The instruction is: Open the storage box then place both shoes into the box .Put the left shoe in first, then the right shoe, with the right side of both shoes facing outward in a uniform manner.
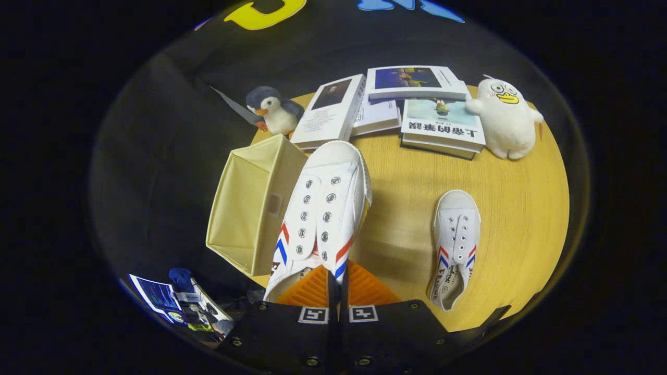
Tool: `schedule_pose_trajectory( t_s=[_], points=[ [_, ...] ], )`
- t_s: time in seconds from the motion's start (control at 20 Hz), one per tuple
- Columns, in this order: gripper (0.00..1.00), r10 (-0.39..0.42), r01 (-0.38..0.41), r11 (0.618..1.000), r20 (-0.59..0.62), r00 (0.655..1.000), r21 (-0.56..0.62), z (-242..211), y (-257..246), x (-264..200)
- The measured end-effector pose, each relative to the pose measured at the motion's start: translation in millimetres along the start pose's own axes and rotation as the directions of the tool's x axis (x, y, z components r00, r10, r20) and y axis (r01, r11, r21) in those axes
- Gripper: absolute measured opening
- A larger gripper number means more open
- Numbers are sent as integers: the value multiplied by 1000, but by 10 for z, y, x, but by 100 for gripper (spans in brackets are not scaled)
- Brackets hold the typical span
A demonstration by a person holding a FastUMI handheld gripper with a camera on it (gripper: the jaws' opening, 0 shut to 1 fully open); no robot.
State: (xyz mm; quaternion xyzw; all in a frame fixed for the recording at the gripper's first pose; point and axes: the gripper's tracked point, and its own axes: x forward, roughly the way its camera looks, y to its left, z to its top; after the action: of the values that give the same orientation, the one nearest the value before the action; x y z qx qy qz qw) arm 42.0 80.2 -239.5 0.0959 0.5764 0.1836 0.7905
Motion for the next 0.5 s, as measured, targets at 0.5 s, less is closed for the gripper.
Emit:
schedule_pose_trajectory(
  t_s=[0.5],
  points=[
    [0,124,-123,979,-2,992,-161,504,1138,109]
  ],
)
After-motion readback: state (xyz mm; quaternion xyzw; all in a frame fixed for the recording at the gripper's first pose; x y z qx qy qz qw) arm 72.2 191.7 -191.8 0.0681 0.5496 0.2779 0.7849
